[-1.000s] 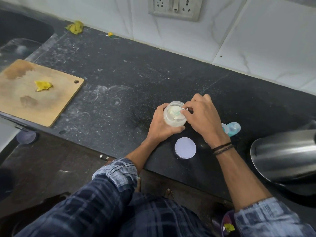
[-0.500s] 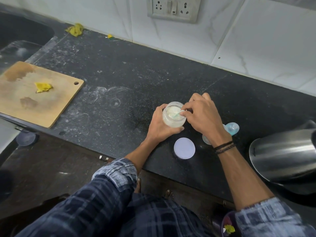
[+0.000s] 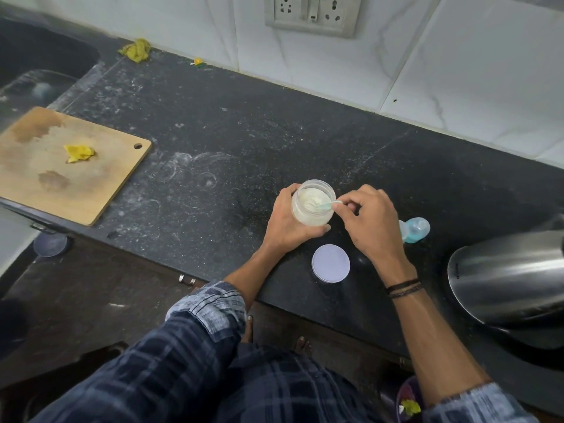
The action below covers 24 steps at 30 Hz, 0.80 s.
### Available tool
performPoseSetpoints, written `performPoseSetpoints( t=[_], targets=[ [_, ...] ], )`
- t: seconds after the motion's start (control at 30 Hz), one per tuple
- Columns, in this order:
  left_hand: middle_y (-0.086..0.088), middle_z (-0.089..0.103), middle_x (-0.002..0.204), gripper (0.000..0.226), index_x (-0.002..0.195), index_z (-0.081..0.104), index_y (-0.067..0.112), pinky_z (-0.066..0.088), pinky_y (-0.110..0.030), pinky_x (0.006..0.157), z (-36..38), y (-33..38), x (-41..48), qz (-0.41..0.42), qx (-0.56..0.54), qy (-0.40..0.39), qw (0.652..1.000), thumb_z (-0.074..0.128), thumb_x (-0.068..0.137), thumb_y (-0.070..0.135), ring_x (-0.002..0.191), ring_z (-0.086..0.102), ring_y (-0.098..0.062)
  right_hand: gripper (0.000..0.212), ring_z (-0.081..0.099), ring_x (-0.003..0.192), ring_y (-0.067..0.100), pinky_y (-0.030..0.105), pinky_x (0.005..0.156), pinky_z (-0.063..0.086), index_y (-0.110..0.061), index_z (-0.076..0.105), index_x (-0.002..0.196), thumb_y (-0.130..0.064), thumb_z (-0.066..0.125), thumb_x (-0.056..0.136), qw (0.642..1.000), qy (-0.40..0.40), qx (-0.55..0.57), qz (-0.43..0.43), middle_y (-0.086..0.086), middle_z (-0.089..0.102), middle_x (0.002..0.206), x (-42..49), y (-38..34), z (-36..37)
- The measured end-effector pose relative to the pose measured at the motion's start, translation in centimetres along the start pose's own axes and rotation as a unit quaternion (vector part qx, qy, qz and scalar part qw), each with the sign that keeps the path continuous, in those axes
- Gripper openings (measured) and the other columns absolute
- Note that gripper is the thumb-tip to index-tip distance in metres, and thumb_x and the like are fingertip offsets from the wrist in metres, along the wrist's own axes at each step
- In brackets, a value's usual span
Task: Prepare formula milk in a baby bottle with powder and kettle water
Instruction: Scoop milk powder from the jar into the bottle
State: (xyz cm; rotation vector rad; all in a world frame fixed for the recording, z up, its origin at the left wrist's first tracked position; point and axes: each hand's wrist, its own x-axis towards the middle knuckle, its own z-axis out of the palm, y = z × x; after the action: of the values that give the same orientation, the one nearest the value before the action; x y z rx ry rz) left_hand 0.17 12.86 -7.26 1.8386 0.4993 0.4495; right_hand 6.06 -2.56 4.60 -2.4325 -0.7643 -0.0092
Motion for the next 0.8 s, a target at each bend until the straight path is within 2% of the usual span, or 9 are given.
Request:
performPoseSetpoints(
  t=[0.2, 0.33, 0.5, 0.57, 0.67, 0.8],
  targets=[
    [0.005, 0.058, 0.128, 0.093, 0.13, 0.051, 0.026, 0.052, -0.047, 0.1, 0.0, 0.1, 0.1, 0.005, -0.002, -0.004, 1.0, 0.099, 0.051, 0.038, 0.123, 0.058, -0.018, 0.004, 0.053, 0.078, 0.021, 0.032, 0.073, 0.039, -0.015, 0.078, 0.092, -0.019, 0.077, 0.092, 0.999, 0.013, 0.033, 0.005, -0.003, 0.059, 0.08, -0.6, 0.1, 0.2],
    [0.007, 0.059, 0.127, 0.093, 0.129, 0.051, 0.029, 0.052, -0.046, 0.1, 0.0, 0.1, 0.0, 0.005, -0.002, -0.003, 1.0, 0.098, 0.051, 0.039, 0.123, 0.058, -0.018, 0.005, 0.056, 0.072, 0.013, 0.036, 0.074, 0.049, -0.015, 0.078, 0.09, -0.019, 0.078, 0.092, 0.995, 0.016, 0.091, 0.039, -0.009, 0.06, 0.076, -0.7, 0.3, 0.4],
    [0.009, 0.059, 0.127, 0.093, 0.129, 0.05, 0.032, 0.052, -0.045, 0.101, -0.1, 0.0, 0.1, 0.004, -0.004, 0.0, 1.0, 0.098, 0.05, 0.041, 0.122, 0.059, -0.016, 0.005, 0.054, 0.069, 0.008, 0.031, 0.07, 0.045, -0.016, 0.079, 0.09, -0.021, 0.078, 0.092, 0.994, 0.023, 0.094, 0.049, -0.013, 0.058, 0.075, -0.4, 0.4, 0.3],
    [0.009, 0.06, 0.126, 0.092, 0.127, 0.049, 0.034, 0.052, -0.047, 0.1, 0.0, 0.0, 0.1, 0.002, -0.008, -0.003, 1.0, 0.099, 0.05, 0.04, 0.122, 0.06, -0.017, 0.005, 0.052, 0.071, 0.012, 0.031, 0.07, 0.043, -0.015, 0.078, 0.09, -0.02, 0.078, 0.092, 0.997, 0.024, 0.064, 0.025, -0.01, 0.055, 0.075, -0.2, 0.0, 0.1],
    [0.005, 0.063, 0.126, 0.091, 0.128, 0.053, 0.031, 0.054, -0.049, 0.098, 0.1, -0.1, 0.3, -0.006, -0.014, -0.01, 1.0, 0.101, 0.051, 0.038, 0.12, 0.062, -0.022, 0.009, 0.05, 0.078, 0.023, 0.039, 0.072, 0.044, -0.01, 0.078, 0.092, -0.018, 0.075, 0.094, 0.997, 0.015, -0.037, -0.069, -0.001, 0.055, 0.081, 0.0, -0.8, -0.5],
    [0.001, 0.066, 0.123, 0.09, 0.127, 0.057, 0.025, 0.054, -0.049, 0.096, 0.0, -0.1, 0.7, -0.009, -0.017, -0.014, 1.0, 0.103, 0.05, 0.035, 0.117, 0.064, -0.026, 0.01, 0.048, 0.075, 0.028, 0.043, 0.068, 0.042, -0.01, 0.079, 0.091, -0.017, 0.073, 0.095, 0.984, 0.044, -0.102, -0.143, 0.006, 0.058, 0.081, 0.6, -1.1, -1.0]
  ],
)
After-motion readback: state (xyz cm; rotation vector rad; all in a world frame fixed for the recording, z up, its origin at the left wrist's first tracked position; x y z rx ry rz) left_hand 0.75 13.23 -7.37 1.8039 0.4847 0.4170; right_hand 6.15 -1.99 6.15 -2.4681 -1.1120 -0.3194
